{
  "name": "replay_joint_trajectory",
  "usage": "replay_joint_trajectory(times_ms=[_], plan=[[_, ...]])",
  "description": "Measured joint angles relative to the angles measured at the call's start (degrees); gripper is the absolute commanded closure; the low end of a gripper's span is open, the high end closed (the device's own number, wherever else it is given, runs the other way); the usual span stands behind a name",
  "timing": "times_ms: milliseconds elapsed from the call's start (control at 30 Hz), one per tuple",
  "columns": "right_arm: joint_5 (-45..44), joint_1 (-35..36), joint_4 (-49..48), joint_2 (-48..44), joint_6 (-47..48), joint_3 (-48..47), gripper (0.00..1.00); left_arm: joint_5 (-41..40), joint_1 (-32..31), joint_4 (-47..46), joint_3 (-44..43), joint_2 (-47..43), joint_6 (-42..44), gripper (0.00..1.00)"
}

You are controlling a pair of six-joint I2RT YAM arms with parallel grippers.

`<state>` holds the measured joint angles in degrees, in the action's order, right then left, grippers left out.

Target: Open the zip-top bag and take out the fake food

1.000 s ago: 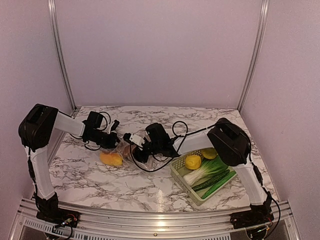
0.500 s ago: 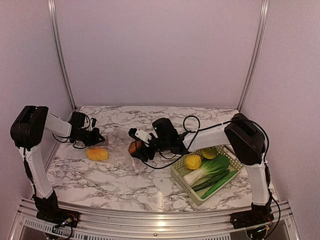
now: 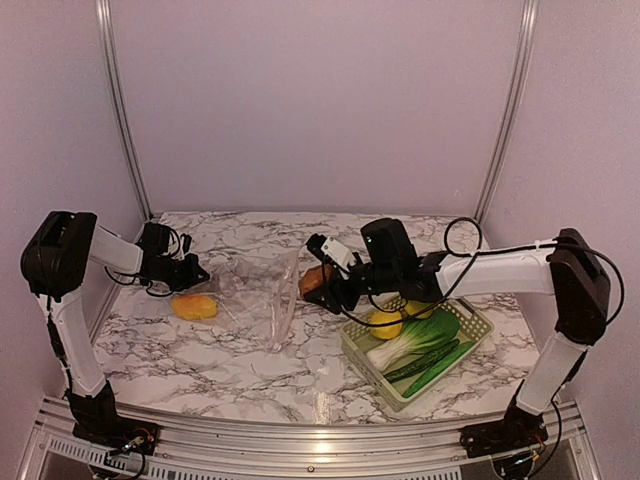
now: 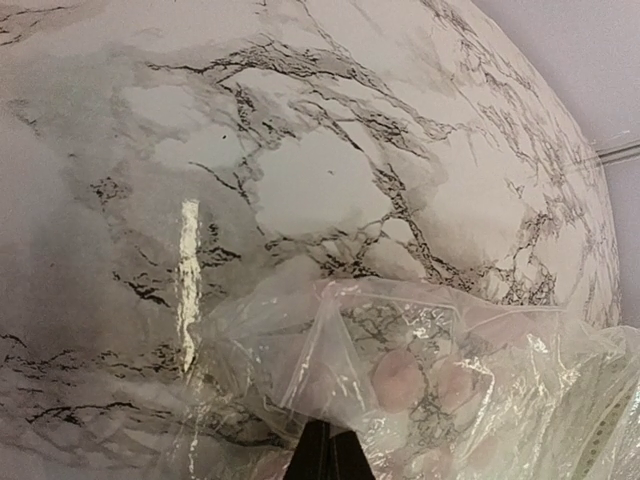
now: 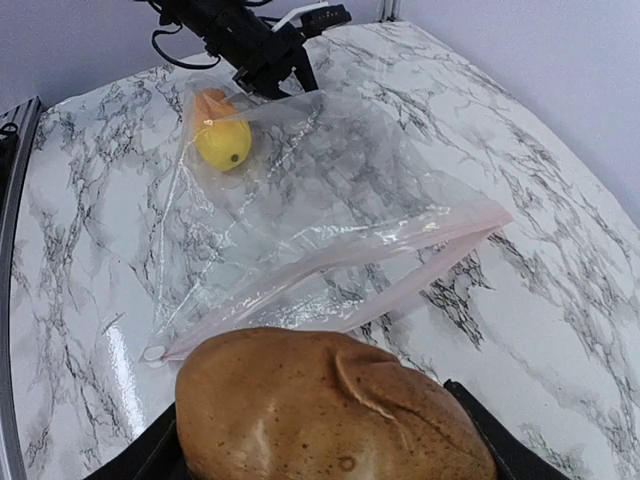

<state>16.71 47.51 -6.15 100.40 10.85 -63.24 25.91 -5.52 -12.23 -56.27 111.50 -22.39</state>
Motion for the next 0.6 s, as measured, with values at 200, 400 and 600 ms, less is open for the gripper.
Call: replay_joint_trajectory(times_ms=[200, 400, 600], plan=[[-1.9, -4.9, 5.0, -16.1, -3.9, 10.6, 0.47, 0.4, 0.0, -0.4, 0.0, 0.0, -0.2, 1.0], [-3.1, -5.4, 12.9, -29.4, -8.0, 18.5, 0.47, 0.6, 0.0, -0.5, 0.0, 0.0, -0.2, 1.0], [-5.7, -4.3, 20.7, -34.9, -12.7, 22.2, 0.45, 0.6, 0.0, -0.5, 0.0, 0.0, -0.2, 1.0]])
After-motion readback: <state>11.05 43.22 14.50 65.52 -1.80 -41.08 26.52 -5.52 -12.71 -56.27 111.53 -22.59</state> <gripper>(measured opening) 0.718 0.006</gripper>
